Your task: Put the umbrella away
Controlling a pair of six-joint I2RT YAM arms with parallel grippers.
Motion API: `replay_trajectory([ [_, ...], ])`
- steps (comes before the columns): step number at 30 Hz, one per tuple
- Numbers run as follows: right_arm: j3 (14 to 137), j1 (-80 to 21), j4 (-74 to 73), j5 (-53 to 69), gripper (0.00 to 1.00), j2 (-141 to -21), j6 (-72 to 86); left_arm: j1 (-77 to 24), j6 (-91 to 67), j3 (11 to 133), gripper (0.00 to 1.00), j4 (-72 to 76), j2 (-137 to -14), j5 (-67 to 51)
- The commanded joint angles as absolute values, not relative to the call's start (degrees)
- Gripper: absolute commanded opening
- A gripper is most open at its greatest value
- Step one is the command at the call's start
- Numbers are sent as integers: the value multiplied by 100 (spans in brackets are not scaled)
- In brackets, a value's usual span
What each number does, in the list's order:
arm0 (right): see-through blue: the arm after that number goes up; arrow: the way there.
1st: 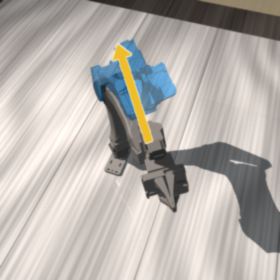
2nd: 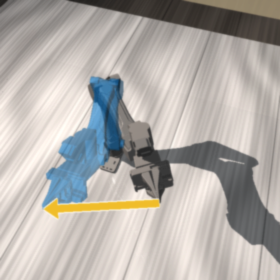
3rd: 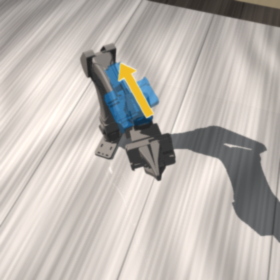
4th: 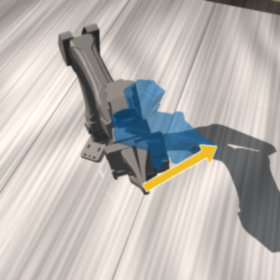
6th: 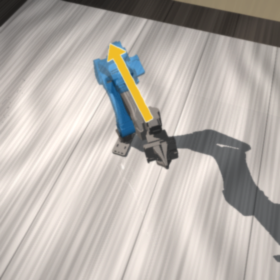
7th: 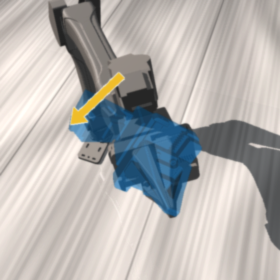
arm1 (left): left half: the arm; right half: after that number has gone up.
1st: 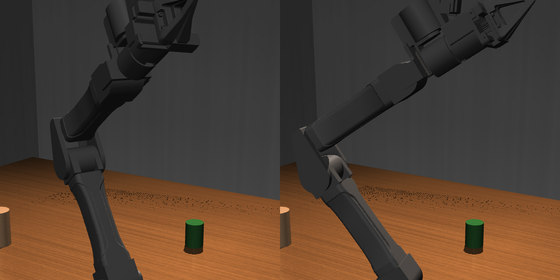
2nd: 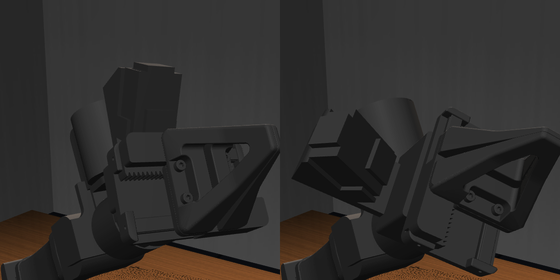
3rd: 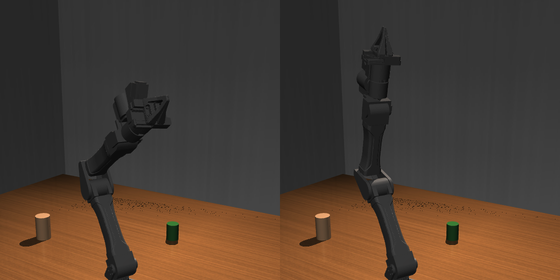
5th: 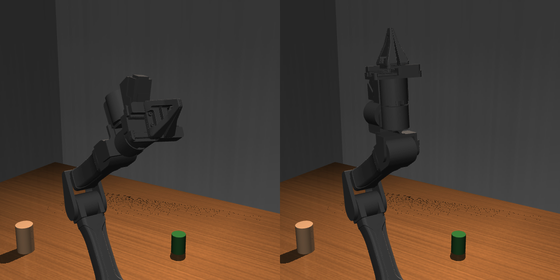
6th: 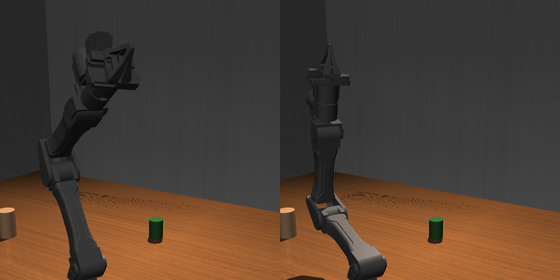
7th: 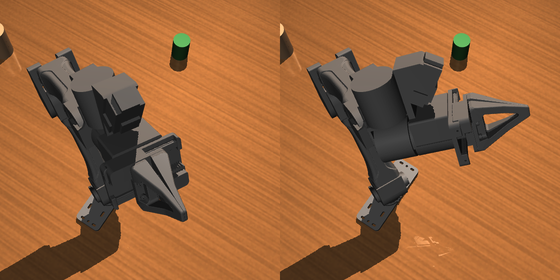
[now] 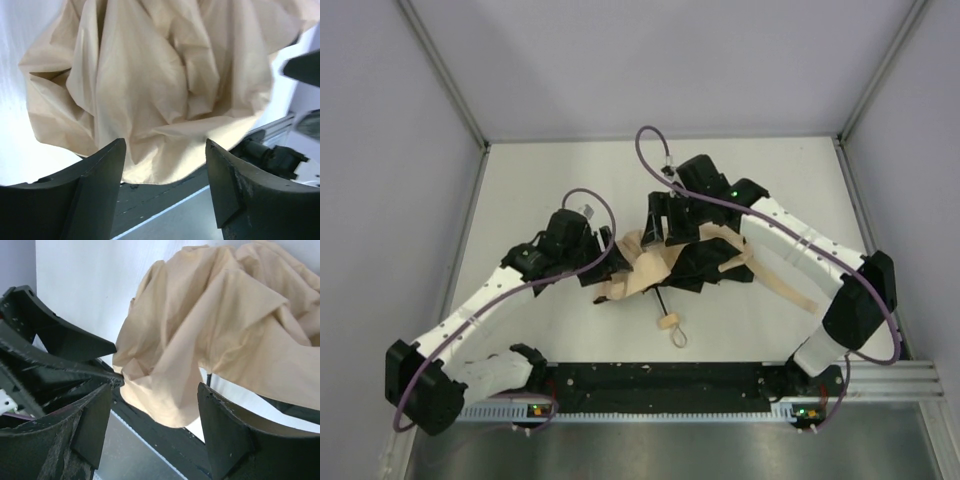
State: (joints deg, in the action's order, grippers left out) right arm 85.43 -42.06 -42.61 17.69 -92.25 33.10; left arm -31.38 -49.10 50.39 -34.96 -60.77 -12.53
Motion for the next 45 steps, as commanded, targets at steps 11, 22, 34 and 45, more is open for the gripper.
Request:
replay_trajectory([
  [11, 7482, -3279, -4307, 923, 59, -8764, 2995, -2830, -4561, 4562, 1, -4262, -6918, -748],
  [22, 5573, -2962, -2015, 1960, 74, -7076, 5105, -2681, -4570, 4825, 25, -3903, -5573, -1168],
  [34, 5564, -2813, -1406, 1916, 61, -7471, 6239, -3190, -5301, 5816, 65, -1265, -6414, -2619],
  [45, 4895, -2795, -1398, 1653, 58, -7005, 6583, -3366, -4422, 7400, 26, -2047, -8709, -2128],
])
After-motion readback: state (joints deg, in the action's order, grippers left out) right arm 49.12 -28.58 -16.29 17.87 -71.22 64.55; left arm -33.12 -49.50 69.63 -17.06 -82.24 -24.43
